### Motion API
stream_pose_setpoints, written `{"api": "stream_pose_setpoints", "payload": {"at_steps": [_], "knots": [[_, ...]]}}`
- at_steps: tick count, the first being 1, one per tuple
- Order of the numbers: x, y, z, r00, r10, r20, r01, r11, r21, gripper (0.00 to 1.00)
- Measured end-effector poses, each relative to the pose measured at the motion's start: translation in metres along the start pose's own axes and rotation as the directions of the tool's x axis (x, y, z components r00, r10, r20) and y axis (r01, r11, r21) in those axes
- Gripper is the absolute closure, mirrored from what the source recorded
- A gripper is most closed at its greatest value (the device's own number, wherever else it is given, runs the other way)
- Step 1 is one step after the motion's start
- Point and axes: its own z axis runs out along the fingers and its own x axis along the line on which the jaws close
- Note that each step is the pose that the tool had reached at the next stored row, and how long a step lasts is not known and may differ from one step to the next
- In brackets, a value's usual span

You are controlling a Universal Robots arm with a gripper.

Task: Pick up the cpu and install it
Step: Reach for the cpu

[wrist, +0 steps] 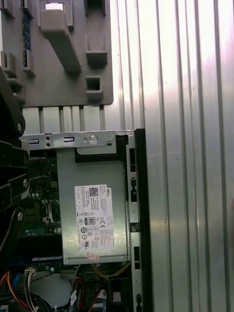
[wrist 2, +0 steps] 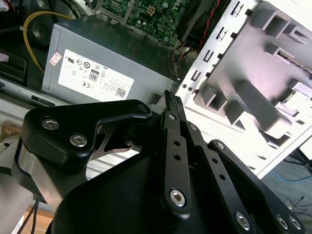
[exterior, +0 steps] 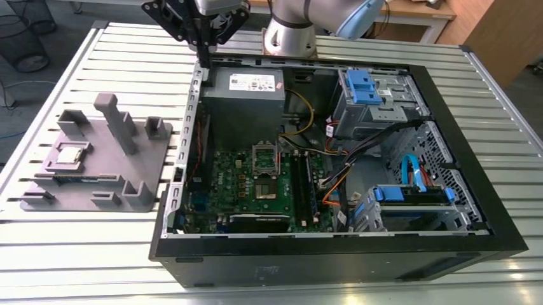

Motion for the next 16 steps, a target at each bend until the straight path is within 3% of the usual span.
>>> {"api": "stream_pose_setpoints", "payload": {"at_steps": [16], "knots": [[0.0057,-0.0004,-0.0001,1.0,0.0,0.0,0.0,1.0,0.0,0.89]]}}
